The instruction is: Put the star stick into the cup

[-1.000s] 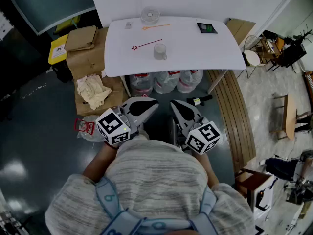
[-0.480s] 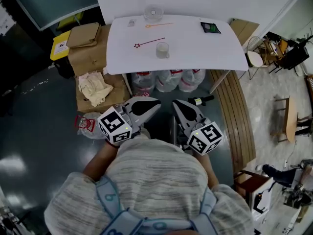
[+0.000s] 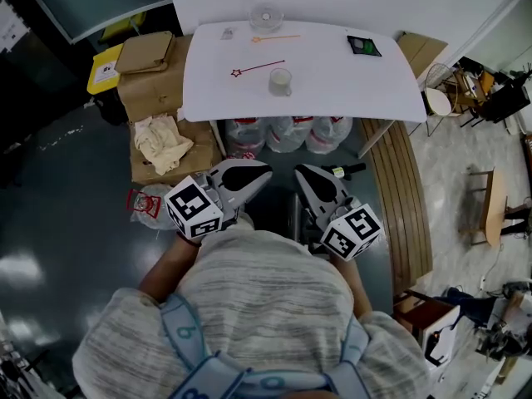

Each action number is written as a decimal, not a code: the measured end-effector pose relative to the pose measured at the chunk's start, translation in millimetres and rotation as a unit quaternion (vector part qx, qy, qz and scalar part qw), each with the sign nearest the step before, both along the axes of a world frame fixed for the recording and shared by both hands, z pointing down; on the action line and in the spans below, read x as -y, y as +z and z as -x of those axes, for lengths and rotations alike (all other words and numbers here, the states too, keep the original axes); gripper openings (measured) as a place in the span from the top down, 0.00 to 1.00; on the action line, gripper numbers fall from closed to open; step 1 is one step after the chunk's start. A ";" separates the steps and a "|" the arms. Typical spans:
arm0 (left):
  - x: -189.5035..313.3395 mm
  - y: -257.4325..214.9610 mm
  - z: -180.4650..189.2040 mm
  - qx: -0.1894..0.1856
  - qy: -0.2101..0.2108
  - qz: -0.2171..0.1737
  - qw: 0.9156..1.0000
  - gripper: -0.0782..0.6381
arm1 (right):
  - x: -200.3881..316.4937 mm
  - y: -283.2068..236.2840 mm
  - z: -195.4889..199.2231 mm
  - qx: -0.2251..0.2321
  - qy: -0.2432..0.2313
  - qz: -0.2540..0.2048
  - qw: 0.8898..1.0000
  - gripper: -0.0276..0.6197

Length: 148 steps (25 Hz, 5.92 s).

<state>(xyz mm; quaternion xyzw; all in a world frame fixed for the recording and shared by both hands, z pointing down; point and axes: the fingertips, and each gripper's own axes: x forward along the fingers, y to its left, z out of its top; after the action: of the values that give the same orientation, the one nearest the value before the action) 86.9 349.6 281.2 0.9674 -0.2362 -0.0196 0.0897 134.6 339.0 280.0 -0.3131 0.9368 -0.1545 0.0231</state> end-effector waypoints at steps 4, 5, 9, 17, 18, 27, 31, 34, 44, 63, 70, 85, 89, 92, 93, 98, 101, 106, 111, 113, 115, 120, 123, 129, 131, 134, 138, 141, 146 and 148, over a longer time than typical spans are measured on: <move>16.2 4.5 10.0 0.000 -0.014 0.004 1.000 0.87 | 14.4 3.2 4.1 -0.005 -0.005 -0.003 1.000 0.94; 21.8 5.6 12.8 0.000 -0.016 0.005 1.000 0.87 | 19.3 4.6 5.7 -0.007 -0.005 -0.003 1.000 0.94; 51.6 11.4 25.9 -0.003 -0.022 0.005 1.000 0.87 | 44.7 12.2 17.2 -0.014 -0.011 0.000 1.000 0.94; 140.6 16.8 61.3 -0.011 -0.018 0.009 1.000 0.87 | 132.4 15.5 54.4 -0.020 -0.016 0.002 1.000 0.94; 153.5 16.7 68.5 -0.011 -0.018 0.008 1.000 0.87 | 144.9 14.5 61.6 -0.020 -0.017 0.001 1.000 0.94; 252.7 7.7 127.2 -0.015 -0.013 0.005 1.000 0.87 | 242.2 3.4 121.0 -0.026 -0.019 -0.002 0.999 0.94; 281.9 13.5 147.5 -0.016 -0.011 0.008 1.000 0.87 | 268.9 8.1 140.5 -0.034 -0.018 0.002 0.999 0.94; 294.4 18.3 158.7 -0.021 -0.017 0.013 1.000 0.87 | 282.4 13.0 148.5 -0.058 -0.024 -0.001 0.998 0.94; 348.5 33.6 161.8 -0.014 -0.039 0.031 0.999 0.87 | 353.7 18.1 151.1 -0.165 -0.120 -0.042 0.978 0.91; 438.7 68.2 155.3 0.003 -0.087 0.076 0.993 0.87 | 469.2 83.5 164.9 -0.314 -0.286 -0.062 0.904 0.78; 448.8 92.4 160.8 0.019 -0.103 0.100 0.989 0.87 | 482.5 124.0 176.5 -0.365 -0.351 -0.074 0.859 0.78; 488.1 112.2 160.2 0.047 -0.111 0.116 0.986 0.87 | 570.1 158.5 151.7 -0.386 -0.297 -0.056 0.872 0.79; 512.8 117.5 160.2 0.063 -0.114 0.117 0.985 0.87 | 608.2 162.9 136.8 -0.384 -0.238 -0.065 0.890 0.82; 530.1 124.2 157.5 0.074 -0.115 0.120 0.983 0.87 | 637.5 177.3 124.2 -0.401 -0.191 -0.067 0.893 0.83; 535.3 126.6 156.2 0.078 -0.115 0.123 0.983 0.87 | 646.3 183.8 121.0 -0.412 -0.181 -0.068 0.891 0.83; 553.2 138.2 151.6 0.091 -0.115 0.135 0.980 0.87 | 676.0 215.1 118.3 -0.466 -0.177 -0.088 0.862 0.84; 556.6 146.5 149.1 0.094 -0.111 0.147 0.978 0.87 | 677.0 229.5 119.7 -0.468 -0.171 -0.075 0.864 0.84; 556.3 159.6 144.8 0.097 -0.097 0.153 0.979 0.87 | 654.4 237.8 133.5 -0.443 -0.189 -0.060 0.874 0.84; 550.4 165.5 142.8 0.099 -0.093 0.151 0.979 0.87 | 629.1 247.8 144.5 -0.460 -0.237 -0.066 0.853 0.83; 546.7 165.7 143.7 0.098 -0.091 0.149 0.980 0.87 | 615.8 250.5 149.9 -0.467 -0.264 -0.069 0.841 0.83; 540.4 166.6 146.7 0.097 -0.090 0.148 0.980 0.87 | 599.9 256.4 155.2 -0.478 -0.292 -0.070 0.825 0.83; 514.3 169.8 155.7 0.095 -0.090 0.150 0.980 0.87 | 555.2 277.3 167.9 -0.517 -0.364 -0.086 0.770 0.83; 497.1 175.2 164.6 0.097 -0.094 0.153 0.979 0.87 | 535.1 290.4 178.0 -0.531 -0.397 -0.095 0.743 0.83; 465.7 189.0 179.6 0.096 -0.102 0.167 0.976 0.87 | 508.1 321.6 194.8 -0.555 -0.441 -0.090 0.699 0.83; 458.0 193.5 182.1 0.096 -0.101 0.170 0.976 0.87 | 503.1 333.6 198.1 -0.566 -0.451 -0.088 0.685 0.83; 451.3 198.8 185.2 0.094 -0.100 0.172 0.975 0.87 | 500.3 348.8 199.5 -0.584 -0.462 -0.085 0.662 0.83; 448.2 204.2 186.8 0.087 -0.098 0.176 0.976 0.87 | 501.3 363.8 198.9 -0.603 -0.469 -0.082 0.640 0.84; 447.3 207.2 186.8 0.083 -0.098 0.180 0.975 0.87 | 502.4 370.4 198.1 -0.618 -0.475 -0.096 0.619 0.86; 446.8 213.2 190.5 0.076 -0.098 0.187 0.975 0.87 | 503.1 374.9 197.9 -0.624 -0.485 -0.094 0.606 0.88; 447.0 215.0 190.7 0.075 -0.095 0.189 0.974 0.87 | 501.7 375.2 197.6 -0.623 -0.490 -0.088 0.603 0.90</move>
<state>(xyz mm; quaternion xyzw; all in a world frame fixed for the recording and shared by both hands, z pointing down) -103.9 -97.3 496.2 0.9046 -0.3329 0.0893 0.2506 -63.1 -162.7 655.3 0.1760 0.7465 0.1726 -0.6180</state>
